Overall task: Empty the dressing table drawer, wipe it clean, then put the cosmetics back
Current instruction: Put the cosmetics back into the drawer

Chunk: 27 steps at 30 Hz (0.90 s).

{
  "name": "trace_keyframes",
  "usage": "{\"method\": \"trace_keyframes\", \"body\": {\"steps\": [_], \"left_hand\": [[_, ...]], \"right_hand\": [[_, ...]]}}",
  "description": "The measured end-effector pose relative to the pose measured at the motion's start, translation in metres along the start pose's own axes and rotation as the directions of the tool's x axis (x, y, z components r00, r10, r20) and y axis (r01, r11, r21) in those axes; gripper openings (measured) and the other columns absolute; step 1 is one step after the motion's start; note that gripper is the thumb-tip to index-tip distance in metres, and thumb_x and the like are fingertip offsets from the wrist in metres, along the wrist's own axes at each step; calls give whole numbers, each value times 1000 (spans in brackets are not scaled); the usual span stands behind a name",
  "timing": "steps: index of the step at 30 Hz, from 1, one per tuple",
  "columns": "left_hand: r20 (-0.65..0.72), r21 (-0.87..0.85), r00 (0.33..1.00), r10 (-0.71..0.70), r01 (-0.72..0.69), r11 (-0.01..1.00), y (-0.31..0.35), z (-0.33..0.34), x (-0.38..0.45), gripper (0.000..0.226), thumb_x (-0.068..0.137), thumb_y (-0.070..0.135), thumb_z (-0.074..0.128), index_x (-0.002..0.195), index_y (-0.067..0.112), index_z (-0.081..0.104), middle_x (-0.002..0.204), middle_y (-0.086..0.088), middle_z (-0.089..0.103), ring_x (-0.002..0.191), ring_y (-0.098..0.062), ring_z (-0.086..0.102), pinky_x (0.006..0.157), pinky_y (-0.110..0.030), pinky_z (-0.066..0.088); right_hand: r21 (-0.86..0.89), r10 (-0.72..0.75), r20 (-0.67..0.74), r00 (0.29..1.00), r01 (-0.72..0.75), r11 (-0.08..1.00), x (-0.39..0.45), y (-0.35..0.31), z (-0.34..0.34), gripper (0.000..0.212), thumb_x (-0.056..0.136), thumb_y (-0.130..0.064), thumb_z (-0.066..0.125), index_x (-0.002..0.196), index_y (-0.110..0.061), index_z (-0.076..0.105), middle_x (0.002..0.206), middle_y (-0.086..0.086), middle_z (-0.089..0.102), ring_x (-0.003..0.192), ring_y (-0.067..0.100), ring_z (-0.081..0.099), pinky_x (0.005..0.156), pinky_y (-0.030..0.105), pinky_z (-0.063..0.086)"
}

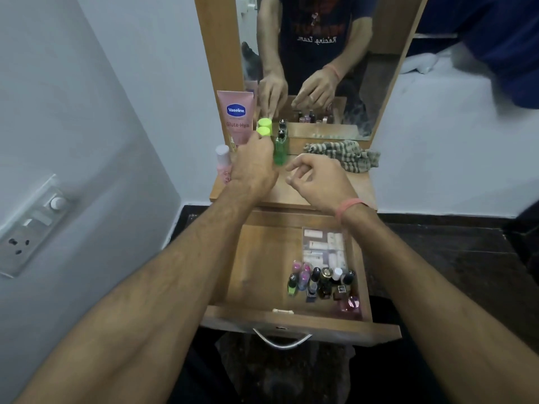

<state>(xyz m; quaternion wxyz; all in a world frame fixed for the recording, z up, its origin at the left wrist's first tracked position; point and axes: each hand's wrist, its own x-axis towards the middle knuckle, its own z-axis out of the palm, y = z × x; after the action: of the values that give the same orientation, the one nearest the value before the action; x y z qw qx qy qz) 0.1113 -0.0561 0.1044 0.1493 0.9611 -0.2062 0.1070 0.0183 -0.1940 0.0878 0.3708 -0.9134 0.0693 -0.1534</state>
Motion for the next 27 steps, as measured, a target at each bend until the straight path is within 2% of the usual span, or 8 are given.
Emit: {"method": "trace_keyframes", "body": {"steps": [5, 8, 11, 15, 18, 20, 23, 27], "left_hand": [[-24, 127, 1000, 0, 3, 992, -5, 15, 8, 34, 93, -6, 73, 125, 2, 66, 129, -17, 58, 102, -43, 69, 73, -45, 50], [-70, 127, 998, 3, 6, 992, -10, 20, 16, 38, 94, -7, 73, 128, 8, 67, 124, -14, 61, 100, -41, 69, 78, -50, 61], [-59, 129, 998, 9, -1, 992, -13, 21, 17, 26, 95, -7, 68, 117, 6, 71, 119, -15, 59, 99, -43, 68, 80, -51, 61], [-21, -14, 995, 98, -98, 995, -9, 12, 1, 15, 99, 13, 78, 114, 16, 76, 121, -7, 62, 102, -28, 67, 79, -35, 46], [22, -138, 985, 169, -165, 977, -3, -6, -32, 19, 95, 33, 86, 110, 26, 78, 114, 6, 63, 100, -16, 62, 80, -32, 46], [87, -259, 978, 189, -161, 952, -4, -18, -60, 19, 92, 38, 89, 106, 30, 78, 107, 12, 68, 94, -9, 63, 77, -31, 51], [270, -454, 941, 202, -60, 889, -10, -27, -104, 16, 91, 39, 90, 98, 31, 79, 94, 11, 76, 78, -7, 72, 58, -31, 59], [404, -329, 895, 189, -50, 943, -14, -24, -150, 20, 82, 44, 96, 96, 37, 82, 91, 20, 76, 76, 6, 67, 64, -28, 55]], "right_hand": [[19, 49, 20, 999, -50, 999, 10, 8, 19, 11, 91, -33, 79, 101, -33, 75, 83, -16, 75, 74, 1, 63, 87, 35, 59], [30, 65, 29, 997, -66, 997, 9, 14, 25, 10, 91, -32, 80, 101, -33, 75, 81, -16, 74, 73, 1, 65, 85, 37, 59], [30, 83, 26, 996, -83, 996, 4, 16, 25, 11, 92, -29, 78, 101, -35, 76, 83, -17, 73, 76, 1, 65, 84, 36, 60], [56, 88, -4, 996, -88, 995, -10, 15, 15, 18, 92, -26, 76, 107, -36, 74, 87, -19, 72, 75, 1, 64, 82, 30, 58], [98, 74, 17, 997, -75, 992, -32, 14, 0, 27, 90, -27, 80, 115, -35, 74, 96, -15, 72, 73, 4, 64, 78, 27, 58], [127, 73, 75, 994, -82, 988, -50, 18, -9, 31, 87, -28, 86, 116, -34, 75, 98, -11, 74, 74, 5, 66, 76, 25, 59], [141, 68, 264, 962, -108, 984, -80, 23, -16, 31, 84, -25, 92, 110, -28, 77, 96, -6, 77, 72, 5, 66, 70, 20, 57], [-20, 27, 429, 903, -21, 1000, -113, 24, -9, 29, 82, -33, 93, 106, -32, 77, 96, -13, 77, 66, -4, 64, 66, 14, 49]]}}
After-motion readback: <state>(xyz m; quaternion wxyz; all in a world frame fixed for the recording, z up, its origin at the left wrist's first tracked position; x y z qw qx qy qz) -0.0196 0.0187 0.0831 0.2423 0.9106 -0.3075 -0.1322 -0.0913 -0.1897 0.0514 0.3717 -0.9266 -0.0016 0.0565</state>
